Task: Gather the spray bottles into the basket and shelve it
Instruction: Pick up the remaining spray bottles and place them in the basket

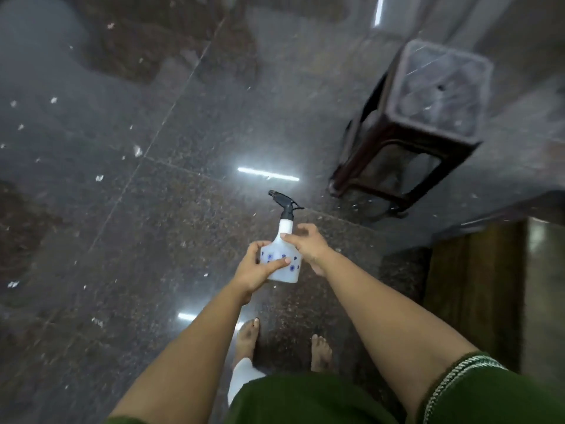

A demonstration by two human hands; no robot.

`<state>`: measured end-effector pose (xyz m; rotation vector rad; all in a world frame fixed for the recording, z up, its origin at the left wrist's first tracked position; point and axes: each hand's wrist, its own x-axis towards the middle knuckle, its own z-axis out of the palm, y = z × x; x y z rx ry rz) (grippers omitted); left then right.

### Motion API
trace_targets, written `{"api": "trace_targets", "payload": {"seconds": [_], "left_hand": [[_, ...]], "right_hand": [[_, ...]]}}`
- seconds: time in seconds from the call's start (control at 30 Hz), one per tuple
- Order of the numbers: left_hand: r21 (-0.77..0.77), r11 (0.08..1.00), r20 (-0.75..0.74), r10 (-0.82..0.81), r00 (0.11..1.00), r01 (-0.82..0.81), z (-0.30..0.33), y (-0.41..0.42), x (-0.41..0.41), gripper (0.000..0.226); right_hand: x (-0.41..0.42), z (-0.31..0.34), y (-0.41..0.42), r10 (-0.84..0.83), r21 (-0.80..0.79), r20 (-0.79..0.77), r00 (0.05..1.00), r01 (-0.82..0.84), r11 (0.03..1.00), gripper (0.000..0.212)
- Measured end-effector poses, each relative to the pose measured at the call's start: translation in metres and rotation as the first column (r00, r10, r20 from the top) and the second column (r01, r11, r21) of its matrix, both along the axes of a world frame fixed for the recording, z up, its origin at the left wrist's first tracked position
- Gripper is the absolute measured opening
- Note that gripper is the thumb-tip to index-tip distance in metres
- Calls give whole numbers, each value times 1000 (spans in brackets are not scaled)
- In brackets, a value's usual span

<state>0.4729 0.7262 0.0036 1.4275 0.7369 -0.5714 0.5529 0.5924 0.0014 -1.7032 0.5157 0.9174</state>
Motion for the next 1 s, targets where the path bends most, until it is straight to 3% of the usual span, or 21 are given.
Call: {"api": "trace_targets", "payload": {"seconds": [0.13, 0.23, 0.33, 0.43, 0.53, 0.67, 0.83, 0.93, 1.0], "left_hand": [[34, 967, 58, -256, 965, 254, 49, -31, 24, 63], [35, 910, 58, -415, 908, 414, 79, -55, 41, 70], [53, 790, 58, -613, 788, 611, 100, -79, 58, 76], [79, 608, 62, -794, 605, 790, 119, -111, 74, 87], [85, 434, 79, -900, 428, 897, 136, -156, 72, 80], [168, 176, 141, -978, 153, 970, 146, -233, 38, 87], [412, -130, 208, -950, -232, 902, 156, -334, -35, 86], [544, -245, 227, -878, -422, 802, 162, -381, -85, 88], [590, -311, 232, -819, -525, 745, 164, -406, -116, 84]], "right_hand": [[3, 62, -57, -357, 191, -35, 933, 357, 914, 75], [-5, 98, -98, -562, 275, -31, 827, 547, 791, 69], [-23, 122, -135, -728, 323, -5, 686, 690, 648, 56], [-48, 140, -168, -832, 300, 31, 554, 789, 537, 49], [-82, 155, -202, -905, 270, 65, 420, 866, 421, 43], [-147, 174, -250, -974, 243, 158, 164, 949, 199, 35], [-252, 197, -307, -959, 205, 237, -156, 973, -107, 54], [-319, 206, -330, -902, 127, 332, -276, 961, -247, 28], [-357, 209, -341, -863, 78, 392, -319, 946, -314, 22]]}}
